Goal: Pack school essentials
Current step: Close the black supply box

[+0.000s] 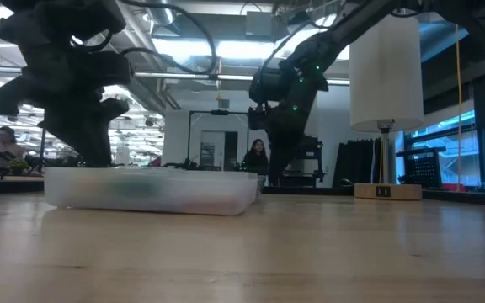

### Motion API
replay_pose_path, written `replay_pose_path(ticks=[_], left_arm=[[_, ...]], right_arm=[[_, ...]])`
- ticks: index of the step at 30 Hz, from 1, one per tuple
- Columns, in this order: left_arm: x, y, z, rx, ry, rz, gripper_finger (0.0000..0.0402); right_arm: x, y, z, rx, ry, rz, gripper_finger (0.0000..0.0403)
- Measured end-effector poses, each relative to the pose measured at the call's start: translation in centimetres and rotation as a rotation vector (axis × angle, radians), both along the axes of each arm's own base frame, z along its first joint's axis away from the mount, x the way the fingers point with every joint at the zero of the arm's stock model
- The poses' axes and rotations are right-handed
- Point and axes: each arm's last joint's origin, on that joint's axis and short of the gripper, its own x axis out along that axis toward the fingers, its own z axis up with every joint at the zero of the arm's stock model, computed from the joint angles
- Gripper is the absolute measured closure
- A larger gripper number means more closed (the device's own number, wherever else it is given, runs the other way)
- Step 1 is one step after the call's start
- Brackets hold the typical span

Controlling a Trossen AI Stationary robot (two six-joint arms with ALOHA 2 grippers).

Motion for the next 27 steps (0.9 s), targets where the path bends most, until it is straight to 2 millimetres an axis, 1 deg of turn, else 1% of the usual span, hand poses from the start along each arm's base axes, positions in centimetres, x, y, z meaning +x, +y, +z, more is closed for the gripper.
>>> replay_pose_path(ticks=[5, 8, 13, 20, 22, 24, 27], left_arm=[[-0.2, 0.0, -0.7, -0.011, 0.013, 0.022, 0.0331], [0.1, 0.0, -0.8, -0.012, -0.003, 0.022, 0.0331], [0.6, 0.3, -1.6, -0.005, 0.023, 0.03, 0.0331], [1.2, 0.4, -2.2, 0.006, 0.04, 0.022, 0.0331], [1.1, 0.4, -2.3, 0.006, 0.042, 0.023, 0.0331], [1.1, 0.4, -2.3, 0.006, 0.044, 0.022, 0.0331], [1.1, 0.4, -2.3, 0.006, 0.045, 0.022, 0.0331]], right_arm=[[-0.1, 0.0, -1.2, -0.018, -0.039, -0.001, 0.0243], [-0.1, 0.1, -1.5, -0.02, -0.042, -0.001, 0.0243], [-0.2, 0.1, -2.3, -0.035, -0.074, -0.001, 0.0243], [-0.1, 0.1, -2.4, -0.038, -0.083, -0.001, 0.0243], [0.0, 0.0, -2.8, -0.029, -0.08, 0.003, 0.0243], [0.1, 0.1, -3.7, 0.004, -0.069, 0.014, 0.0243], [0.3, 0.0, -4.3, 0.019, -0.076, 0.019, 0.0243]])
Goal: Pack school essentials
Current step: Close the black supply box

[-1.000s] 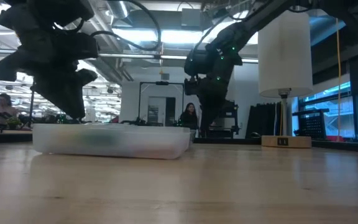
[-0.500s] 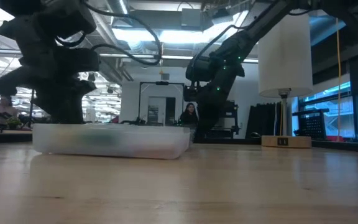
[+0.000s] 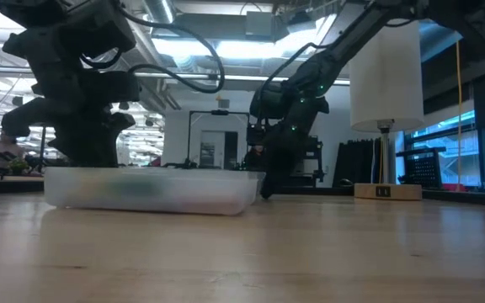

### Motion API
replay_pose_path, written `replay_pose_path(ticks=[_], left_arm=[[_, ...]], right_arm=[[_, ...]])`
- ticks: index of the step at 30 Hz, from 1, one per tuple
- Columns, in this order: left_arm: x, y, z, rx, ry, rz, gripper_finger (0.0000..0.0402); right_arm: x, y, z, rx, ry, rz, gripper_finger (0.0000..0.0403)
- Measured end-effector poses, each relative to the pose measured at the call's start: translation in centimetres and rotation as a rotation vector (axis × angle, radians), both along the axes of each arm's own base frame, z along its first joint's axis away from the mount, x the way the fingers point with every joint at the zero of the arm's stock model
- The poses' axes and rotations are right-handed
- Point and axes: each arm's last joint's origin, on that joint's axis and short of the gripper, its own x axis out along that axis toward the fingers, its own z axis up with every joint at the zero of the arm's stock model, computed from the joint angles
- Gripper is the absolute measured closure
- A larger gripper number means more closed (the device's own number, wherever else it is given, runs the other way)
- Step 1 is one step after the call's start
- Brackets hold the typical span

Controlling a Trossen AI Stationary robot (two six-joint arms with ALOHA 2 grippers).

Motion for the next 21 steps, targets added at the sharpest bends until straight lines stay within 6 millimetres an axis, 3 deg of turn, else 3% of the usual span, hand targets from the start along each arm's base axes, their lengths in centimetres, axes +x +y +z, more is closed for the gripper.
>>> replay_pose_path(ticks=[11, 21], left_arm=[[-0.2, 0.0, -0.1, -0.002, 0.02, -0.002, 0.0331], [-0.6, 0.7, -0.5, 0.005, 0.075, 0.027, 0.0331]], right_arm=[[0.7, 0.0, 0.1, 0.064, -0.058, 0.07, 0.0244], [2.1, 0.4, 2.0, 0.079, -0.138, 0.178, 0.0244]])
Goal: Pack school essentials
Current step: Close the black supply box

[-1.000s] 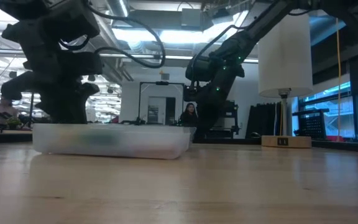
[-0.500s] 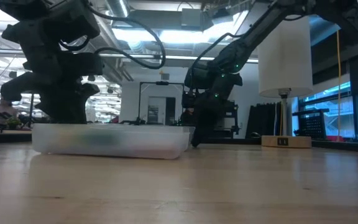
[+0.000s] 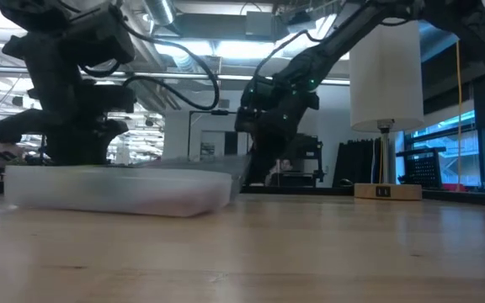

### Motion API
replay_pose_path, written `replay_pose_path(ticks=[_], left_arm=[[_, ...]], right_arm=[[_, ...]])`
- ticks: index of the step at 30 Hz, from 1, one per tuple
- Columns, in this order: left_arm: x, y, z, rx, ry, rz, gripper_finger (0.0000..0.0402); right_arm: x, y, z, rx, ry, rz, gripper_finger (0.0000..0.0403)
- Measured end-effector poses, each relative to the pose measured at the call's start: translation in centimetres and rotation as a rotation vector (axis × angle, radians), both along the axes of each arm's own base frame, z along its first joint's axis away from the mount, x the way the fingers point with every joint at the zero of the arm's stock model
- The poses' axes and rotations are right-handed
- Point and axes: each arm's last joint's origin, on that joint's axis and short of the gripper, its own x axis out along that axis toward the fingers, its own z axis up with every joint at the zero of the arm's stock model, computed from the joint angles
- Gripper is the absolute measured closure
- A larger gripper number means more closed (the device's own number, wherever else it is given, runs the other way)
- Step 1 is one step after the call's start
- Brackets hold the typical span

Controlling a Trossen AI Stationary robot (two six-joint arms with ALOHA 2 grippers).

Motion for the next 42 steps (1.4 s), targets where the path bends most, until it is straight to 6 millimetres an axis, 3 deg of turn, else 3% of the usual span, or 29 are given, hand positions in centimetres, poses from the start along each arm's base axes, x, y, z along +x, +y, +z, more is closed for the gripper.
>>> replay_pose_path(ticks=[21, 42], left_arm=[[0.0, 0.6, 0.0, 0.024, -0.001, 0.046, 0.0331], [0.8, -0.6, 2.1, 0.08, -0.009, 0.08, 0.0331]], right_arm=[[2.7, 3.3, 5.6, -0.029, -0.033, 0.193, 0.0244], [3.7, 5.1, 7.1, -0.055, -0.067, 0.234, 0.0244]])
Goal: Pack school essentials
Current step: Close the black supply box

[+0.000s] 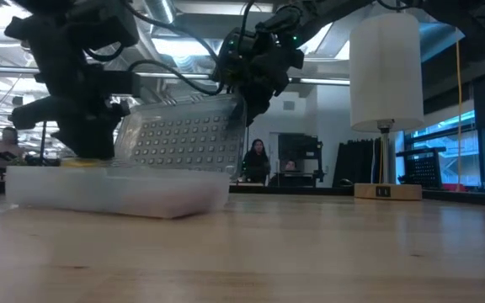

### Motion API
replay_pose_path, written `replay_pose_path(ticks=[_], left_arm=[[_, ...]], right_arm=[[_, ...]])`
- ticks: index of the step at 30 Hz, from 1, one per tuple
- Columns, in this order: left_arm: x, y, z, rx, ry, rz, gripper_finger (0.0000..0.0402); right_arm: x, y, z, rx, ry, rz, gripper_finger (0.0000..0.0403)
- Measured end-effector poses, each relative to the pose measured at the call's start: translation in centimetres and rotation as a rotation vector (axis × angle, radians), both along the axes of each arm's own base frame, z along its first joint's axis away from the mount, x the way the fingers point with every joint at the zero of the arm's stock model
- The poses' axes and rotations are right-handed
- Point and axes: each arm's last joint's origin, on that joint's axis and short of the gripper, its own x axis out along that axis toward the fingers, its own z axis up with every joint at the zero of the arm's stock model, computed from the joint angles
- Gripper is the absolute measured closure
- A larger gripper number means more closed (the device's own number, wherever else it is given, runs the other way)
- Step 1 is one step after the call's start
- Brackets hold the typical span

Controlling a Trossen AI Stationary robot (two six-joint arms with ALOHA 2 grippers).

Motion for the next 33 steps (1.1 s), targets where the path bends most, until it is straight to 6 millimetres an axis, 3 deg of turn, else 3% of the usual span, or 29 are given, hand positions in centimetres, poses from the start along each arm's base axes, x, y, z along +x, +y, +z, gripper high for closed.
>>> replay_pose_path(ticks=[13, 28, 33], left_arm=[[-0.1, -0.7, 1.3, -0.005, 0.059, 0.032, 0.0331], [0.7, -2.8, 6.6, -0.009, 0.046, 0.032, 0.0331], [0.5, -3.8, 8.7, 0.01, 0.039, 0.049, 0.0331]], right_arm=[[0.0, 0.0, 0.0, -0.001, -0.002, -0.001, 0.0244], [0.0, 0.0, 0.2, -0.001, -0.001, 0.001, 0.0244], [0.5, 1.2, 1.3, -0.084, 0.003, 0.011, 0.0244]])
